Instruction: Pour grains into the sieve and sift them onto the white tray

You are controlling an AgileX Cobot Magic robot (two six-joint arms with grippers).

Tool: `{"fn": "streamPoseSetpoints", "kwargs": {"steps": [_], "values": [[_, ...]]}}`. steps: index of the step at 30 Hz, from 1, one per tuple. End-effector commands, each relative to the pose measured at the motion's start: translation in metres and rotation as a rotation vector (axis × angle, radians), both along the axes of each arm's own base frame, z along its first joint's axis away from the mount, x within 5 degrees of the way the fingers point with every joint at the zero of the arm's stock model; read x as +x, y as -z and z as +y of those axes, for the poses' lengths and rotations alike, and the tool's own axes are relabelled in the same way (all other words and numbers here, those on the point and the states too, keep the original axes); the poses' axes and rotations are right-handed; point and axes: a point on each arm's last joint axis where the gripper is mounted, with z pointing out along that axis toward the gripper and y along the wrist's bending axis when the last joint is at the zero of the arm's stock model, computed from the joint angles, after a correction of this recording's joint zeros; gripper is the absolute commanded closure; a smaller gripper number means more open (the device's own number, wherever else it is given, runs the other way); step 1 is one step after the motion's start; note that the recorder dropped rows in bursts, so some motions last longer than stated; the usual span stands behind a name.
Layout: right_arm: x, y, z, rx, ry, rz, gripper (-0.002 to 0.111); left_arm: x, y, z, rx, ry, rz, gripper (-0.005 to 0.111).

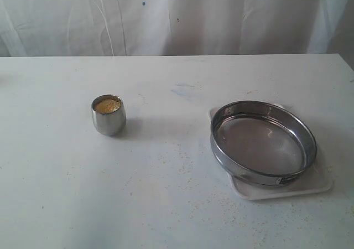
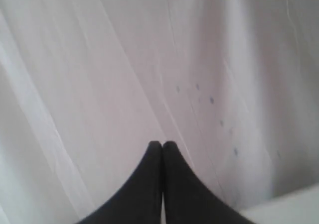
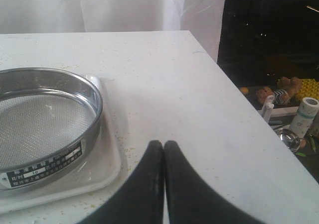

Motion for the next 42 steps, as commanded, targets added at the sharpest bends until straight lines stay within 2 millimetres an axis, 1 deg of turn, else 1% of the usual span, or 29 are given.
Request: {"fn": "streamPoseSetpoints", "kwargs": {"steps": [1, 3, 5, 8, 11, 12, 15, 17, 20, 23, 25, 27, 31, 32, 34, 35, 36, 37, 38, 39, 42], "values": [[0.0, -0.001, 0.0, -0.008, -0.001, -0.008, 0.108, 0.066, 0.051, 0.0, -0.05, 0.009, 0.318, 0.107], [0.0, -0.001, 0.0, -0.008, -0.001, -0.008, 0.108, 0.082, 0.07, 0.0, -0.133, 0.013, 0.404, 0.107], [0.0, -0.001, 0.0, -0.008, -0.001, -0.008, 0.108, 0.094, 0.086, 0.0, -0.163, 0.01, 0.477, 0.107], [0.0, -0.001, 0.0, -0.008, -0.001, -0.008, 0.108, 0.105, 0.104, 0.0, -0.189, 0.004, 0.553, 0.107], [0.0, -0.001, 0.0, -0.008, -0.001, -0.008, 0.108, 0.113, 0.123, 0.0, -0.331, -0.009, 0.634, 0.107], [0.0, -0.001, 0.0, -0.008, -0.001, -0.008, 0.108, 0.115, 0.129, 0.0, -0.362, -0.007, 0.643, 0.107], [0.0, -0.001, 0.0, -0.008, -0.001, -0.008, 0.108, 0.12, 0.147, -0.002, -0.404, 0.022, 0.583, 0.107], [0.0, -0.001, 0.0, -0.008, -0.001, -0.008, 0.108, 0.117, 0.163, -0.001, -0.465, 0.025, 0.537, 0.107], [0.0, -0.001, 0.0, -0.008, -0.001, -0.008, 0.108, 0.102, 0.191, -0.002, -0.481, 0.034, 0.541, 0.107], [0.0, -0.001, 0.0, -0.008, -0.001, -0.008, 0.108, 0.083, 0.213, -0.005, -0.391, 0.063, 0.535, 0.107], [0.0, -0.001, 0.0, -0.008, -0.001, -0.008, 0.108, 0.074, 0.229, -0.008, -0.305, 0.09, 0.614, 0.107], [0.0, -0.001, 0.0, -0.008, -0.001, -0.008, 0.108, 0.072, 0.234, -0.015, -0.254, 0.163, 0.652, 0.107], [0.0, -0.001, 0.0, -0.008, -0.001, -0.008, 0.108, 0.072, 0.233, -0.026, -0.123, 0.302, 0.652, 0.106], [0.0, -0.001, 0.0, -0.008, -0.001, -0.008, 0.108, 0.073, 0.232, -0.028, -0.083, 0.327, 0.642, 0.102], [0.0, -0.001, 0.0, -0.008, -0.001, -0.008, 0.108, 0.075, 0.231, -0.03, -0.063, 0.353, 0.634, 0.089], [0.0, -0.001, 0.0, -0.008, -0.001, -0.008, 0.108, 0.075, 0.23, -0.031, -0.075, 0.36, 0.635, 0.075], [0.0, -0.001, 0.0, -0.008, -0.001, -0.008, 0.108, 0.075, 0.232, -0.031, -0.106, 0.357, 0.661, 0.063], [0.0, -0.001, 0.0, -0.008, -0.001, -0.008, 0.108, 0.074, 0.235, -0.03, -0.145, 0.344, 0.705, 0.048], [0.0, -0.001, 0.0, -0.008, -0.001, -0.008, 0.108, 0.072, 0.24, -0.029, -0.224, 0.315, 0.778, 0.022], [0.0, -0.001, 0.0, -0.008, -0.001, -0.008, 0.108, 0.071, 0.242, -0.028, -0.26, 0.295, 0.817, 0.004], [0.0, -0.001, 0.0, -0.008, -0.001, -0.008, 0.108, 0.071, 0.246, -0.024, -0.299, 0.243, 0.856, 0.002]]}}
